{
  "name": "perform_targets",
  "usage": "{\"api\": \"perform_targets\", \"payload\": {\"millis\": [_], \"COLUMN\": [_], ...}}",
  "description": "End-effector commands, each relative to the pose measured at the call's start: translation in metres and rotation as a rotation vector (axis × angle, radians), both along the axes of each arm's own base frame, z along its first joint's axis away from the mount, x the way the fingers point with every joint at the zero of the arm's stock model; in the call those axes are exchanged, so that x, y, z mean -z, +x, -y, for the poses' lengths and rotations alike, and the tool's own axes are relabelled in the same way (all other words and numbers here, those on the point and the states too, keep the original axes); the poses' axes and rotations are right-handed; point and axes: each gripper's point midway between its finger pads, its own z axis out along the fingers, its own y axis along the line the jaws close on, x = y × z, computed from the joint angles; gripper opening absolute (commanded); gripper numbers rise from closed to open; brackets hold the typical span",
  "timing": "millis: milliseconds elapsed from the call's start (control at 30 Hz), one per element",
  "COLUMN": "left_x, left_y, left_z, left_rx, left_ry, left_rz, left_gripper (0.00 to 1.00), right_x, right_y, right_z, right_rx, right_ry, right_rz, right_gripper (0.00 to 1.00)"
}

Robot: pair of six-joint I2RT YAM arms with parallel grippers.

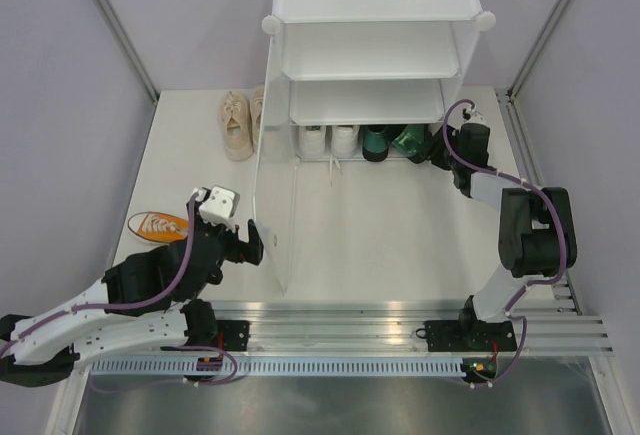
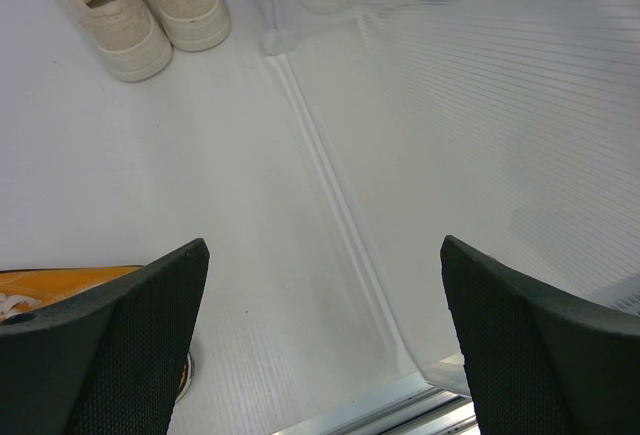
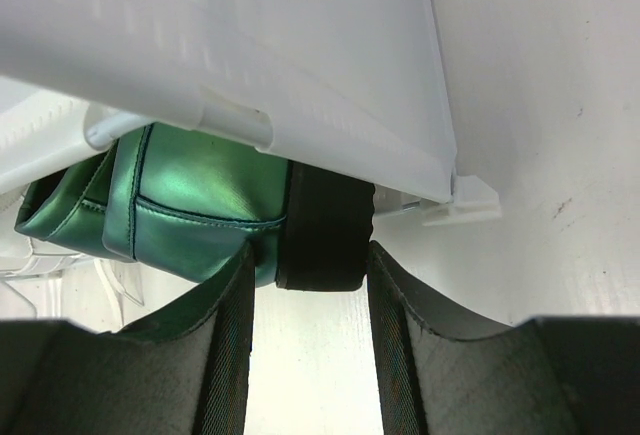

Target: Place and organize the shoes in the shoe cabinet

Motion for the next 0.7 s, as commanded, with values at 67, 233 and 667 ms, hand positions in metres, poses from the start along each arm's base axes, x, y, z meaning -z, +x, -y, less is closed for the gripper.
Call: {"api": "perform_targets", "payload": {"millis": [67,233,667], "left_x": [-0.001,0.000,0.001], "left_y": [0.002,0.003,0.004], "left_z": [0.004,0.005,0.006], "left_rx": [0.014,0.013,0.013], "left_ry": [0.016,0.022,0.025], "left_rz": [0.013,0.010,0.006], "left_gripper": [1.00,1.00,1.00], "right_x": [-0.015,-0.028,-0.036], "right_y": [0.020,0.022,0.022], "right_z": [0.049,0.052,0.044], "right_rx": [0.146,0.167,0.167], "right_ry": [-0.193,-0.201,-0.128], "right_rz": [0.082,0.145,0.186], "right_gripper": [0.01,0.01,0.33]}}
